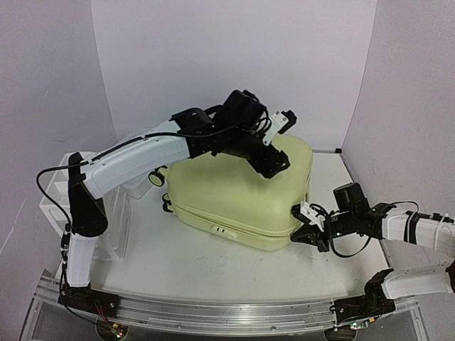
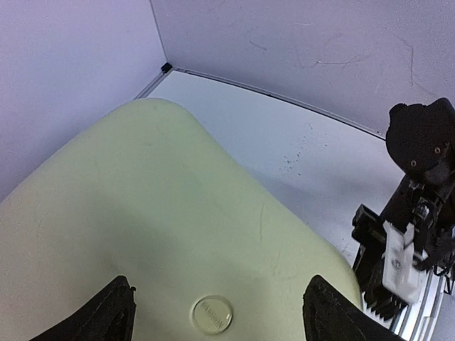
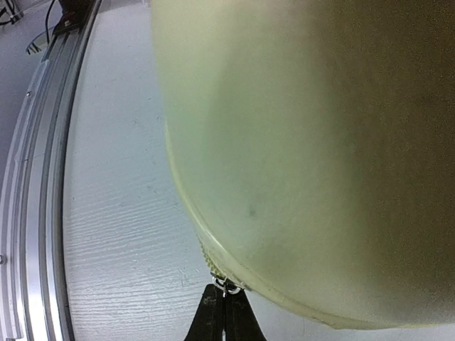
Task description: Open, take out, and arrange the luggage
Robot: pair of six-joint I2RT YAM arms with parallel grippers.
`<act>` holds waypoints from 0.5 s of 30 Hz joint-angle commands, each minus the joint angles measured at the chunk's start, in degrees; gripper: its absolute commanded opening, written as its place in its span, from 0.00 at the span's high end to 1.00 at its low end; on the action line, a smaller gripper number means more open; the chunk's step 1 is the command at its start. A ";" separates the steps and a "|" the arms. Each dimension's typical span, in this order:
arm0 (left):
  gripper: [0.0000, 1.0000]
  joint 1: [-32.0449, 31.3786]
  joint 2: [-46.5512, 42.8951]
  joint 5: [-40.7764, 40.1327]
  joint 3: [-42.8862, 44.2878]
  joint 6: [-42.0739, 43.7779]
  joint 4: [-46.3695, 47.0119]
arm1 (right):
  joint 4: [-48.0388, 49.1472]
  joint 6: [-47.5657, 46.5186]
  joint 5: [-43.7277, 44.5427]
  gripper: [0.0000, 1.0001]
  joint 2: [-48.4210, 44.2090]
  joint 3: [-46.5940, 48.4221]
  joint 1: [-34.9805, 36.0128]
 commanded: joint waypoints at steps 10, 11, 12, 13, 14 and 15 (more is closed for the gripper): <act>0.13 1.74 -10.66 -16.86 -11.12 -9.51 -0.41 | -1.16 2.21 8.40 1.00 -3.35 -0.95 4.97; 0.13 2.42 -13.56 -18.77 -13.53 -13.75 -1.28 | -1.18 2.24 8.76 1.00 -3.38 -1.09 4.97; 0.13 3.48 -16.32 -20.45 -15.66 -20.59 -2.98 | -1.24 2.32 9.17 1.00 -3.47 -1.10 4.99; 0.14 4.75 -18.85 -21.24 -16.94 -26.23 -5.91 | -1.37 2.47 9.40 1.00 -3.54 -0.99 4.99; 0.15 6.52 -20.99 -20.39 -18.46 -31.63 -8.28 | -1.58 2.50 9.39 1.00 -3.49 -0.76 4.97; 0.11 8.46 -23.13 -17.92 -19.78 -35.95 -10.38 | -1.61 2.53 9.18 1.00 -3.36 -0.50 4.97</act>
